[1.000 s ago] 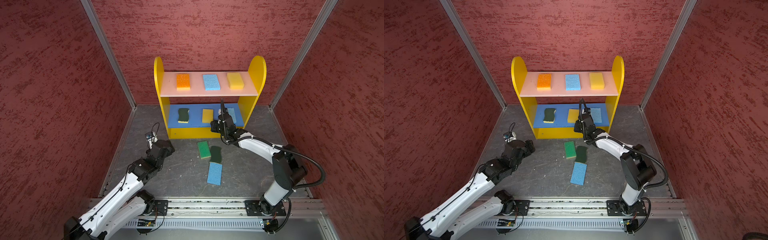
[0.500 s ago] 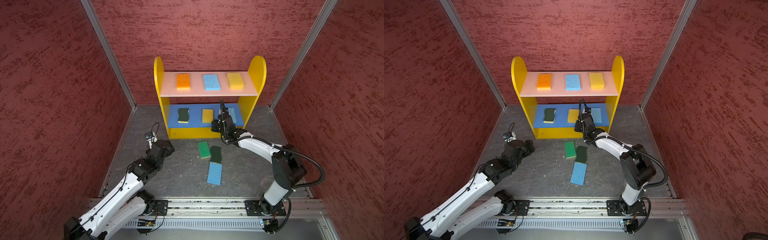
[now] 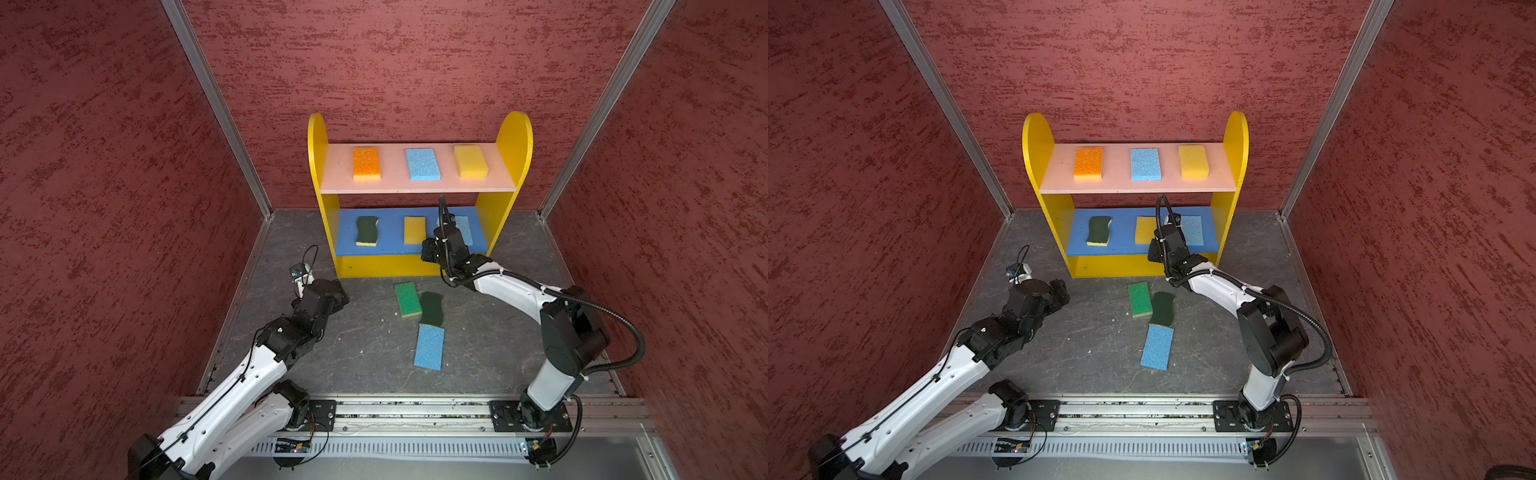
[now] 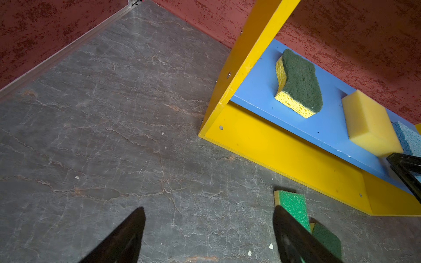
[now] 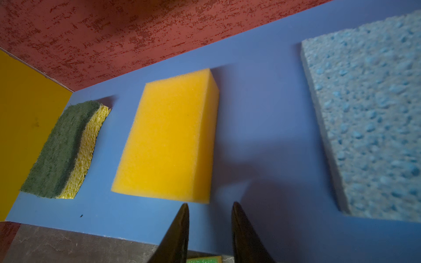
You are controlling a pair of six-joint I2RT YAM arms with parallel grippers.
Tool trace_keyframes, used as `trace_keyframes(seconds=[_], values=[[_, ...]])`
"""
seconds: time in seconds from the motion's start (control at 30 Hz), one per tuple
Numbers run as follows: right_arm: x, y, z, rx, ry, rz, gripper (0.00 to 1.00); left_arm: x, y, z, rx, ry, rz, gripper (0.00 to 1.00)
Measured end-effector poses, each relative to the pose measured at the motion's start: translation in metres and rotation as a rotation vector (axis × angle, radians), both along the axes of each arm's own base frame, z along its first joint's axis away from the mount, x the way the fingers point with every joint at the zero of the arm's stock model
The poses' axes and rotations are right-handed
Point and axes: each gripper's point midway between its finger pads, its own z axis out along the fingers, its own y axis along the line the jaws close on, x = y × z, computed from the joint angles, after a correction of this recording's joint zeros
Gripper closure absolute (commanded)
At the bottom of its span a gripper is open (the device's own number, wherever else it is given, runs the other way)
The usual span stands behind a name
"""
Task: Place and organize the cleaning sponges onto the shelf
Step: 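Withdraw the right gripper from the shelf toward the robot, then move the left gripper over the green sponge while the right gripper draws back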
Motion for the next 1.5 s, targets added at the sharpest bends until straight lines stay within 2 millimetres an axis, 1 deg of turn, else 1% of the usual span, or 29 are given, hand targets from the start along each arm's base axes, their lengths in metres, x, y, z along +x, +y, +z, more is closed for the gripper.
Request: trace_keyframes(seconds=[0.07,0.13,0.2,0.27,0.37,0.4,0.47,0.6,0.7,0.83,0.97,1.13,1.3,1.4,1.5], values=[[-0.003,-0.002,0.000,-0.003,0.004,0.000,0.65,0.000,0.000,-0.001,0.001,0.002,0.000,0.12],[-0.008,-0.006,0.002,-0.012,0.007,0.001,0.60,0.001,0.000,-0.002,0.006,0.007,-0.001,0.12],[-0.015,-0.011,0.008,-0.022,0.004,0.002,0.51,0.001,-0.001,-0.003,0.010,0.013,-0.005,0.11],[-0.021,-0.015,0.020,-0.021,-0.010,0.001,0.39,0.001,-0.003,-0.005,0.019,0.020,-0.018,0.11],[-0.029,-0.021,0.034,-0.005,-0.033,-0.006,0.30,0.001,-0.006,-0.007,0.023,0.031,-0.044,0.11],[-0.032,-0.023,0.036,0.001,-0.034,-0.008,0.27,0.001,-0.007,-0.007,0.023,0.032,-0.049,0.11],[-0.039,-0.027,0.034,0.010,-0.027,-0.015,0.22,0.000,-0.009,-0.008,0.024,0.037,-0.062,0.11],[-0.051,-0.033,0.019,0.011,0.008,-0.017,0.13,-0.004,-0.016,-0.011,0.037,0.052,-0.097,0.11],[-0.063,-0.040,0.010,0.004,0.030,-0.017,0.02,-0.008,-0.025,-0.014,0.055,0.070,-0.149,0.11],[-0.080,-0.049,0.013,0.004,0.035,-0.011,0.01,-0.014,-0.045,-0.020,0.096,0.106,-0.234,0.11],[-0.097,-0.055,0.017,0.026,0.028,0.009,0.01,-0.019,-0.059,-0.018,0.112,0.119,-0.287,0.11],[-0.122,-0.070,0.012,0.070,0.036,-0.010,0.01,-0.025,-0.070,-0.018,0.112,0.120,-0.319,0.10],[-0.147,-0.085,0.015,0.107,0.005,-0.008,0.01,-0.030,-0.083,-0.022,0.113,0.154,-0.334,0.10],[-0.154,-0.089,0.008,0.110,0.035,-0.006,0.01,-0.031,-0.098,-0.024,0.124,0.171,-0.363,0.11],[-0.161,-0.093,-0.011,0.108,0.085,-0.013,0.01,-0.032,-0.115,-0.024,0.138,0.182,-0.391,0.10]])
